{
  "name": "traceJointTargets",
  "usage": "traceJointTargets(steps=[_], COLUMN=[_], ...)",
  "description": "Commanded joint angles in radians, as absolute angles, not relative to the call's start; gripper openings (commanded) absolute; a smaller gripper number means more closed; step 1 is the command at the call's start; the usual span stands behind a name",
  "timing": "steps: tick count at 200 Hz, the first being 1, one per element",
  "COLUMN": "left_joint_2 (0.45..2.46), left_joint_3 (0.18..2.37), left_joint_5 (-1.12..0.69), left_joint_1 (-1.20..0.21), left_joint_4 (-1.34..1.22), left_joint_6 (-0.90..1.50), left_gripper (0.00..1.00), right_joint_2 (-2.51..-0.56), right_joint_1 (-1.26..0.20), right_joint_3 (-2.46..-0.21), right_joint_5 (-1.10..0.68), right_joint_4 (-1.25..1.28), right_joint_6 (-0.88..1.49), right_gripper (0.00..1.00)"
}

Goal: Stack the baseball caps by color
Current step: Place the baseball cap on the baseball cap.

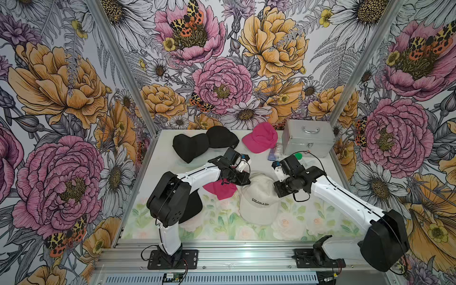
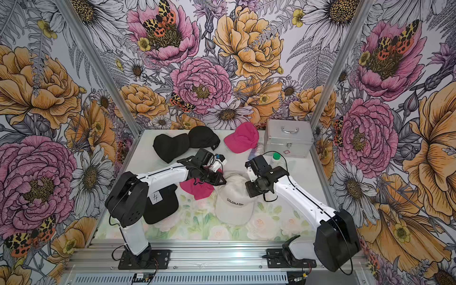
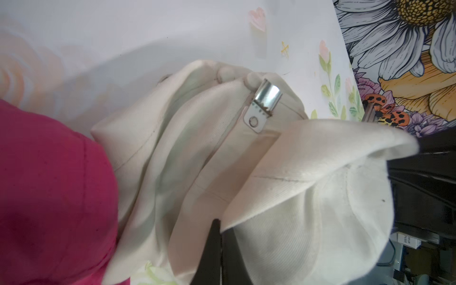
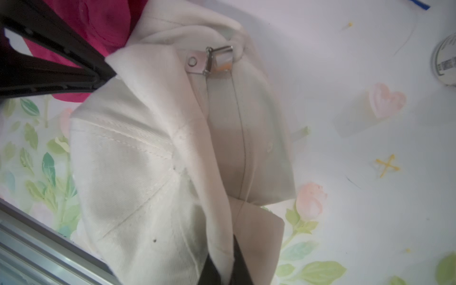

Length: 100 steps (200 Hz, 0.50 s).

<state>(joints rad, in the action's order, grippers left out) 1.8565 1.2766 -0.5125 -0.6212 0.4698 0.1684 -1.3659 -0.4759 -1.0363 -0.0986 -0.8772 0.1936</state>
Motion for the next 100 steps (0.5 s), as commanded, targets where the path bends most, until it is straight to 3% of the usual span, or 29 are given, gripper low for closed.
traceJointTargets(steps=[1,29,56,88,100], left_joint_2=[1.882,1.898,1.862,1.712,1.665], left_joint_3=[1.311,1.308,1.275,1.223,1.2], left_joint_5=[-0.446,-0.408,-0.324,-0.167,-0.097], left_joint_1=[-0.61,-0.612,-0.602,-0.637,-0.646], left_joint_4=[0.465,0.468,0.467,0.466,0.464], left_joint_6=[0.162,0.182,0.258,0.318,0.342], left_gripper=[0.0,0.09,0.33,0.61,0.68], right_joint_2=[-1.42,-1.507,-1.527,-1.458,-1.422], right_joint_1=[-0.469,-0.471,-0.476,-0.49,-0.494], right_joint_3=[-1.101,-1.149,-1.14,-1.098,-1.081], right_joint_5=[-0.029,0.0,0.05,0.104,0.128], right_joint_4=[-0.78,-0.755,-0.686,-0.571,-0.547], right_joint_6=[0.2,0.205,0.243,0.281,0.303], right_gripper=[0.13,0.26,0.41,0.71,0.99])
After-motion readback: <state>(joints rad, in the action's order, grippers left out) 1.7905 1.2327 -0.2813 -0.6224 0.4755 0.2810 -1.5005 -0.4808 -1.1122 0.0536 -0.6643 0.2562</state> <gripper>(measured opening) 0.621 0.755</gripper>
